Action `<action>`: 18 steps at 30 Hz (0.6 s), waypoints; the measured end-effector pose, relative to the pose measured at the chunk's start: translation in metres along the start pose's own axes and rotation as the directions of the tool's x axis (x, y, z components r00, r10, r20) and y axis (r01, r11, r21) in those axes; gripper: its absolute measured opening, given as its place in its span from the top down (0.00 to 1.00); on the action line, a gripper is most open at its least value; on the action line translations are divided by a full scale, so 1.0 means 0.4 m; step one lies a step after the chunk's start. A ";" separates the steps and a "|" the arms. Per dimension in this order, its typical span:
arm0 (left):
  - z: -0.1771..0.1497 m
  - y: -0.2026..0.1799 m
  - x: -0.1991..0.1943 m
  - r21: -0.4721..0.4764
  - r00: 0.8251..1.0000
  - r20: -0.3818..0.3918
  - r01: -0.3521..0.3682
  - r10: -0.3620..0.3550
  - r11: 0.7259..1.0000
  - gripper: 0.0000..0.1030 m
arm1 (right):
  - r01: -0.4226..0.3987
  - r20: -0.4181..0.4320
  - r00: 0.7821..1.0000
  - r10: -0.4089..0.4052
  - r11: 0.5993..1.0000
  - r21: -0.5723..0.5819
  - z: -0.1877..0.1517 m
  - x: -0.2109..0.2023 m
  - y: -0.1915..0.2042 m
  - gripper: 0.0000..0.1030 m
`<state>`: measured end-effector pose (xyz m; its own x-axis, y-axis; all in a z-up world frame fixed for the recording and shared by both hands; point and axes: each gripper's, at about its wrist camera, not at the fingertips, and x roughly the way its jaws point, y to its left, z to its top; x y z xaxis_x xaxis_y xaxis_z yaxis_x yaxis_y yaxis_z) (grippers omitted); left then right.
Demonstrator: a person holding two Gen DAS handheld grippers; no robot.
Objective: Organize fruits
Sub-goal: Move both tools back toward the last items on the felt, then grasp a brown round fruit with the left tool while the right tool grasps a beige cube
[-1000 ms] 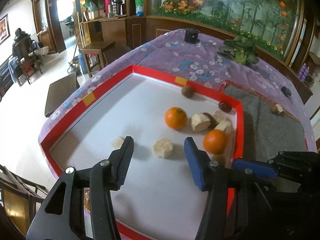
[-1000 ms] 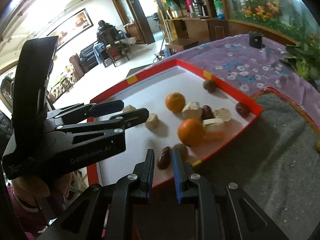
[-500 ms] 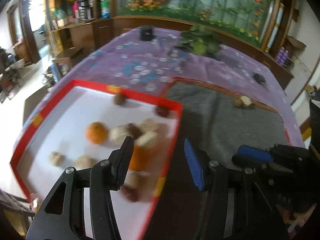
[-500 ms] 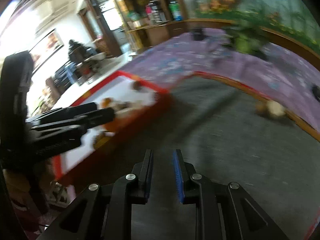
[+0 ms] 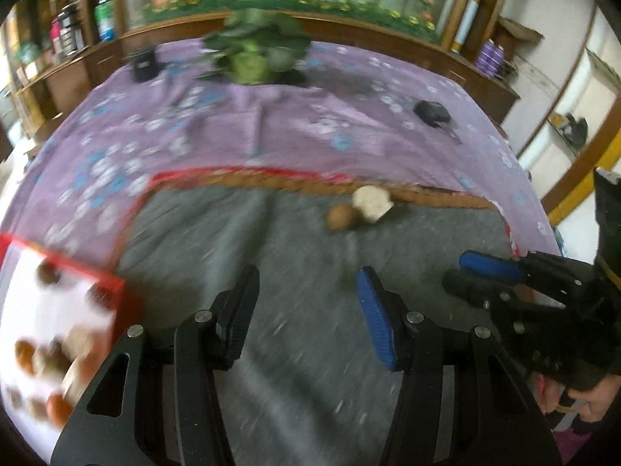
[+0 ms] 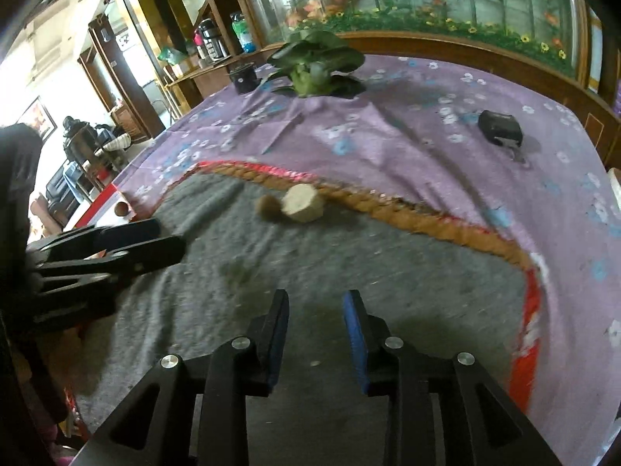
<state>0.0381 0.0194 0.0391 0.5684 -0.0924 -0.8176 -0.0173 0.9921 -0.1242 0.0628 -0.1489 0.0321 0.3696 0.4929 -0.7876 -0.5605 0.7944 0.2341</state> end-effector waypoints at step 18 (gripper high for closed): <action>0.055 -0.010 0.117 0.053 1.000 -0.011 0.001 -0.001 0.999 0.81 | -0.012 0.003 1.000 0.012 0.998 -0.067 0.058 0.042 -0.016 0.71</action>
<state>0.0831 0.0129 0.0138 0.5594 -0.0939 -0.8235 0.0266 0.9951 -0.0954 0.0898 -0.1374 0.0309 0.3653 0.5034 -0.7830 -0.6129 0.7632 0.2047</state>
